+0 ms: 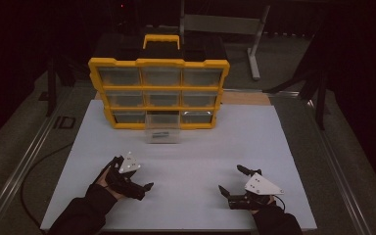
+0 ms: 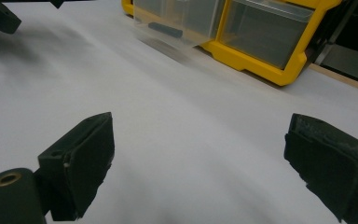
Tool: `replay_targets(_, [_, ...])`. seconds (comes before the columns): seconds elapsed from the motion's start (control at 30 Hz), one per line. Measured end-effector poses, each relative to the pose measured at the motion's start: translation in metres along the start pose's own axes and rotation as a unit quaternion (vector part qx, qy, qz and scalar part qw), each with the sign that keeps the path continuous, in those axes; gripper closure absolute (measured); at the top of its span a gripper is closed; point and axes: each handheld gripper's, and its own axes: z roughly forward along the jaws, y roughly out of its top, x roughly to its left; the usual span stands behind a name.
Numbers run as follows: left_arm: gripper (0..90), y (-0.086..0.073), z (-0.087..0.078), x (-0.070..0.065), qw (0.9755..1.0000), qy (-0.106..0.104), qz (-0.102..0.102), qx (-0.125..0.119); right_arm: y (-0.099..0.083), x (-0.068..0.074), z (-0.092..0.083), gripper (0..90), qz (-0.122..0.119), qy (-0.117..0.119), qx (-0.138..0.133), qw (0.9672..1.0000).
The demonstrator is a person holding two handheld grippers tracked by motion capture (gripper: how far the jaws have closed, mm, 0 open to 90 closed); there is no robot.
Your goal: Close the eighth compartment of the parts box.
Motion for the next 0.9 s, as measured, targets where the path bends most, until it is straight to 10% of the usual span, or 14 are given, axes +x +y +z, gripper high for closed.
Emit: replay_targets(0.9, [0.3, 0.016, 0.042, -0.014, 0.9978, 0.052, -0.042, 0.007, 0.0, 0.0, 0.0, 8.6, -0.001, 0.001, 0.0, 1.0])
